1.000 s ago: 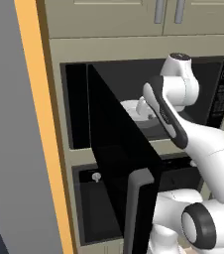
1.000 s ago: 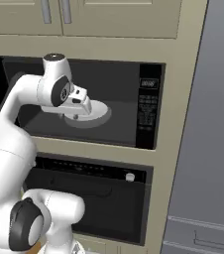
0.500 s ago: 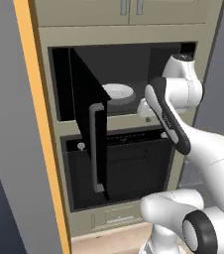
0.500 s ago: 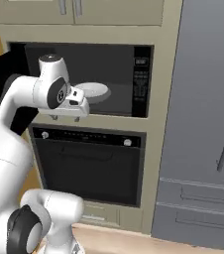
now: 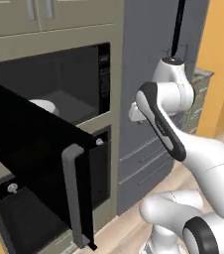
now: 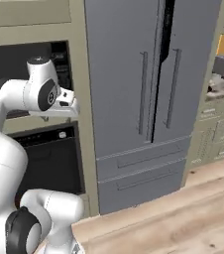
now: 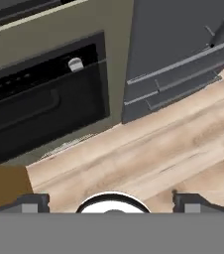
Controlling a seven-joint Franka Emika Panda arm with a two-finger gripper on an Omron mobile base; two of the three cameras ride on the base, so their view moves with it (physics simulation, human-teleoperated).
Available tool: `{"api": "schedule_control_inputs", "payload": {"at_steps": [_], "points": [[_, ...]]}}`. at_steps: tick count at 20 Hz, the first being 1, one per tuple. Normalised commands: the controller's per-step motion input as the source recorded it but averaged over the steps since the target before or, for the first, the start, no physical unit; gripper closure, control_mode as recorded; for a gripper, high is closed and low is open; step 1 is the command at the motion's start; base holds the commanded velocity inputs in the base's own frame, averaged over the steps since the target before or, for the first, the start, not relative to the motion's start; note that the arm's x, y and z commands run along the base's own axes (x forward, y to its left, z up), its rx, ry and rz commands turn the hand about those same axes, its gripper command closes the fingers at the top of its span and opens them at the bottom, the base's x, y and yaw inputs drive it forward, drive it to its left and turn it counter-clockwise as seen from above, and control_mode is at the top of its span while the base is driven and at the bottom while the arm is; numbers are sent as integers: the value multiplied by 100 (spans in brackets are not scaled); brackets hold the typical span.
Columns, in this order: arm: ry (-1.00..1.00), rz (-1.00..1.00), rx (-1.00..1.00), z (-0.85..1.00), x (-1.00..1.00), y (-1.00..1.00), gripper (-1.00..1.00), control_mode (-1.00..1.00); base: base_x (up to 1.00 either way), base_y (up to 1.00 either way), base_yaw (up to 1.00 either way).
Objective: Pick the squash from the counter and place it in the microwave.
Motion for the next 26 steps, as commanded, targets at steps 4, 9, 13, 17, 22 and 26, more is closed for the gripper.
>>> {"api": "schedule_control_inputs", "payload": {"at_steps": [4,9,13,17,22,26], "points": [[0,0,0,0,0,0,-100,100,0,0,-94],[0,0,0,0,0,0,-100,100,0,0,-99],[0,0,0,0,0,0,-100,100,22,7,-91],[0,0,0,0,0,0,-100,100,89,53,-62],[0,0,0,0,0,0,-100,100,100,55,-13],[0,0,0,0,0,0,-100,100,100,6,-1]]}}
